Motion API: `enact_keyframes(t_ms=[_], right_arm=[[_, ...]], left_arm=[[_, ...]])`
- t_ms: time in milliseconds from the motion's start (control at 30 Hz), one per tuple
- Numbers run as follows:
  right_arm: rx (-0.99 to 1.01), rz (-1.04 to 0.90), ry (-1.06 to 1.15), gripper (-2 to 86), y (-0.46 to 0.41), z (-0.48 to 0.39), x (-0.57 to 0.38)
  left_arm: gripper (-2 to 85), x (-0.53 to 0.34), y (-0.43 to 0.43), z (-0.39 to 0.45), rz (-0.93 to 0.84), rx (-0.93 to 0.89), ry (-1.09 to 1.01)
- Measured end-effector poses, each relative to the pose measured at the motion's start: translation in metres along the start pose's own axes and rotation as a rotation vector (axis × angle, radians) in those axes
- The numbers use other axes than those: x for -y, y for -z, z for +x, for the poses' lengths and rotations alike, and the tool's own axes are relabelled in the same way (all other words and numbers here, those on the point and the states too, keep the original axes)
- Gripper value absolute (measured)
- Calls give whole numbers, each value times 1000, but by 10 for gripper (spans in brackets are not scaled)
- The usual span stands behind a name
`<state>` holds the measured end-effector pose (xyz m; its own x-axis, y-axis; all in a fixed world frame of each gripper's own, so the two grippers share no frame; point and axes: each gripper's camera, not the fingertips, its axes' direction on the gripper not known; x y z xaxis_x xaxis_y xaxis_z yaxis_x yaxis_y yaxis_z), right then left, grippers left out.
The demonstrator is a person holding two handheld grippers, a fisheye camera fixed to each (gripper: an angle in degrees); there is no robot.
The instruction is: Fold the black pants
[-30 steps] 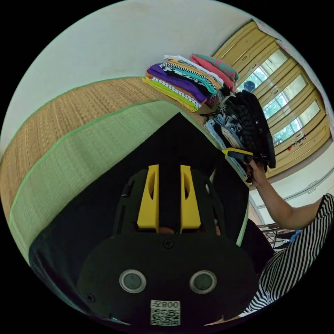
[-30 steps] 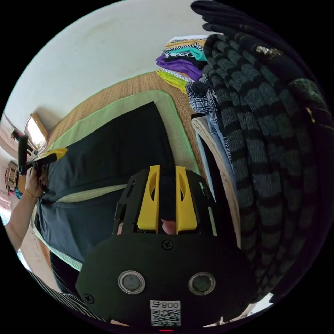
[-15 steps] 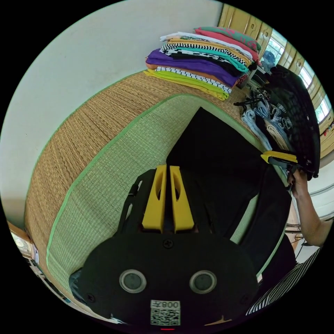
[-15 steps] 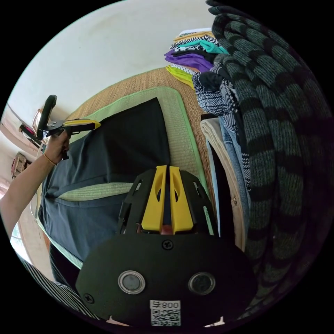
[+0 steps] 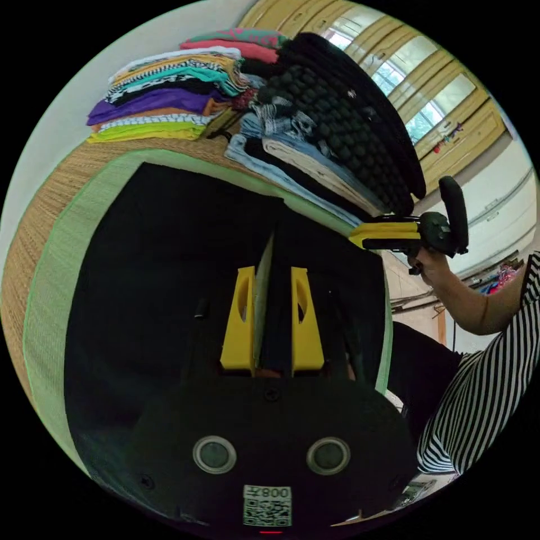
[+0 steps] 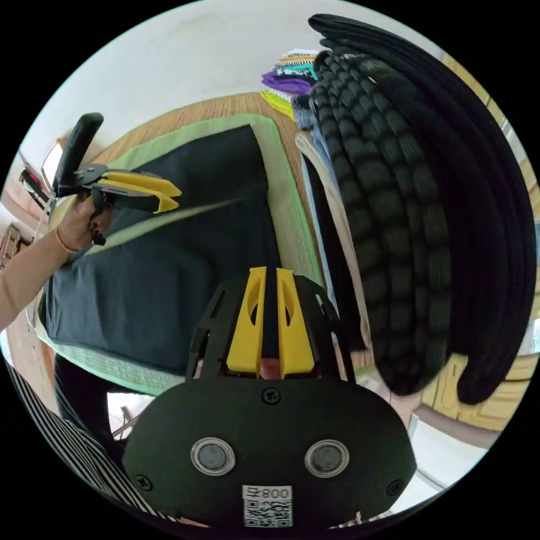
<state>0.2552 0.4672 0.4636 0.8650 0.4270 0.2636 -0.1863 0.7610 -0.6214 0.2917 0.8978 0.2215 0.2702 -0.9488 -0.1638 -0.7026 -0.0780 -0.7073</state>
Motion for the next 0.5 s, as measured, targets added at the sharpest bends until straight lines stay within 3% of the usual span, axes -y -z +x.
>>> enact_keyframes(t_ms=[100, 500], right_arm=[[40, -53, -41, 55, -21, 12, -19], [73, -56, -30, -4, -75, 53, 11]], left_arm=[[50, 2, 0, 7, -18, 96, -12], [13, 6, 56, -4, -14, 55, 46]])
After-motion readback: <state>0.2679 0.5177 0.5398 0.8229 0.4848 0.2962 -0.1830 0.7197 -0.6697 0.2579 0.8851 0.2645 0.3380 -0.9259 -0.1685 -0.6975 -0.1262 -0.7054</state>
